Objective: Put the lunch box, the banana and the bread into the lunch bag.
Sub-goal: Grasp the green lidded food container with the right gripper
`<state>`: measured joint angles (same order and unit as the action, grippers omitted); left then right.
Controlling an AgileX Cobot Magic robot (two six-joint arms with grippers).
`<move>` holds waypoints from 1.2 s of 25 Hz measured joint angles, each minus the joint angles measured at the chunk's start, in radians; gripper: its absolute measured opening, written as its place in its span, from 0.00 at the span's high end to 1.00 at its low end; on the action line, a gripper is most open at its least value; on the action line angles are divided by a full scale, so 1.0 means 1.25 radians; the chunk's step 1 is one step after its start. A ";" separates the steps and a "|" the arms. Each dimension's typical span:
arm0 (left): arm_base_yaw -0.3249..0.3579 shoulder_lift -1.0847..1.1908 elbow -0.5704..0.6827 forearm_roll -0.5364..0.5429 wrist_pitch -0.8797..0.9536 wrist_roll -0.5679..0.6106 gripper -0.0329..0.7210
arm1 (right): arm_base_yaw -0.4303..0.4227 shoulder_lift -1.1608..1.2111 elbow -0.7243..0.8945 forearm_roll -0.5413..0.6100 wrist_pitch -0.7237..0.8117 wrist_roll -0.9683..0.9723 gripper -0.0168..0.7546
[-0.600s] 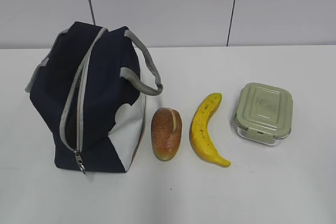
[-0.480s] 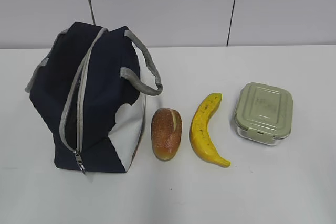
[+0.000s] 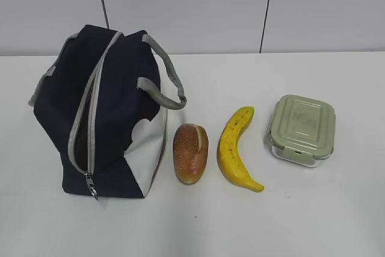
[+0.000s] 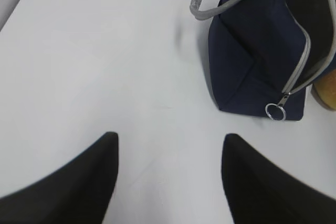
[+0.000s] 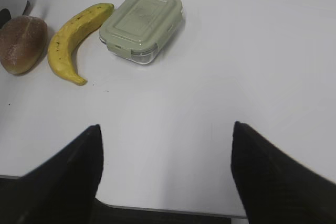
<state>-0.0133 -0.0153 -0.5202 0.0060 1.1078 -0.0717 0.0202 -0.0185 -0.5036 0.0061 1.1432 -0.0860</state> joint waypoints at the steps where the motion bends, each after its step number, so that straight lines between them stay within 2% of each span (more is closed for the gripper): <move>1: 0.000 0.000 0.000 0.000 0.000 0.000 0.38 | 0.000 0.000 0.000 0.000 0.000 0.000 0.25; 5: 0.000 0.045 -0.013 -0.029 -0.001 0.000 0.38 | 0.000 0.000 0.000 0.000 0.000 0.000 0.25; 8: 0.000 0.134 -0.060 -0.051 -0.002 0.003 0.38 | 0.000 0.000 0.000 0.000 0.000 0.000 0.25; 13: 0.000 0.343 -0.187 -0.059 -0.004 0.037 0.38 | 0.000 0.000 0.000 0.000 0.000 0.000 0.25; 17: -0.004 0.515 -0.304 -0.123 -0.001 0.071 0.38 | 0.000 0.000 0.000 0.000 0.000 0.000 0.25; 20: -0.025 0.632 -0.380 -0.154 0.008 0.078 0.38 | 0.000 0.000 0.000 0.000 0.000 0.000 0.25; 30: -0.120 1.003 -0.624 -0.158 0.031 0.082 0.38 | 0.000 0.000 0.000 0.000 0.000 0.000 0.25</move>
<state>-0.1636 1.2380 -1.3005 -0.1912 1.1460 0.0311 0.0202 -0.0185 -0.5036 0.0061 1.1432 -0.0860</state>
